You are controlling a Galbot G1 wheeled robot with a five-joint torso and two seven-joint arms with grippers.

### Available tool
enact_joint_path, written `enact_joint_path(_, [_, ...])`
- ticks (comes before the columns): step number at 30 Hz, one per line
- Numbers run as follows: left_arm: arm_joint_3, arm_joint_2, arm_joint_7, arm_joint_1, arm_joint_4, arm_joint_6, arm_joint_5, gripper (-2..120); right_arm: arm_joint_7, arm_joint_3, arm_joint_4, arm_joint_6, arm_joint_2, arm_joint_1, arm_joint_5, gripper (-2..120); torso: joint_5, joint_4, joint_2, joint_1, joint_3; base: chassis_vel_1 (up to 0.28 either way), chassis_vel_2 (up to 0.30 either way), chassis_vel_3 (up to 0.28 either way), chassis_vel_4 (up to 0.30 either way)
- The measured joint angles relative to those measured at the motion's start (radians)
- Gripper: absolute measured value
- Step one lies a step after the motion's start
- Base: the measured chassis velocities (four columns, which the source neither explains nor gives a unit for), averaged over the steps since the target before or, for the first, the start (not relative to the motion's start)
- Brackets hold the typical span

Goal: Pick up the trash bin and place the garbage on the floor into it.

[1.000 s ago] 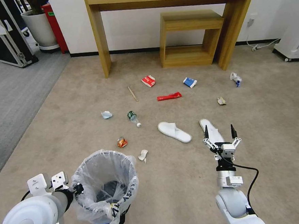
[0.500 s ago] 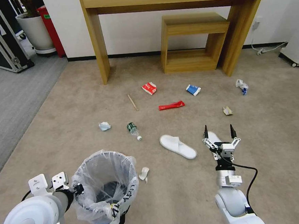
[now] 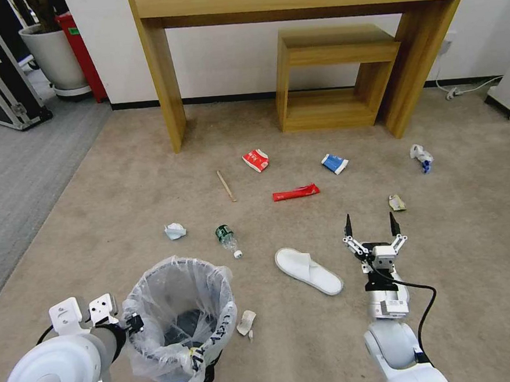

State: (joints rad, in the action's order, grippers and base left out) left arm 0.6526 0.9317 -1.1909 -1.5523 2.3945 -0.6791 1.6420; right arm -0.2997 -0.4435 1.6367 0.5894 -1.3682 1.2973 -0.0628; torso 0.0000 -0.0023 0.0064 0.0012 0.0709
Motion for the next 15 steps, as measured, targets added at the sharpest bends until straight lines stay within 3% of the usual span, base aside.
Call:
enact_joint_path(7, [-0.001, 0.009, 0.000, -0.015, 0.007, 0.000, -0.014, 0, -0.001, 0.001, 0.003, 0.001, 0.002, 0.000, 0.000, 100, 0.0001, -0.0001, 0.000, 0.000, 0.000, 0.045, 0.026, -0.033, -0.019])
enact_joint_path(15, [0.003, 0.022, 0.000, -0.040, 0.023, -0.001, -0.032, 0, -0.003, 0.000, 0.020, 0.001, 0.005, 0.010, 0.001, 100, 0.0000, 0.0001, 0.000, 0.000, 0.000, 0.139, 0.151, -0.140, -0.171])
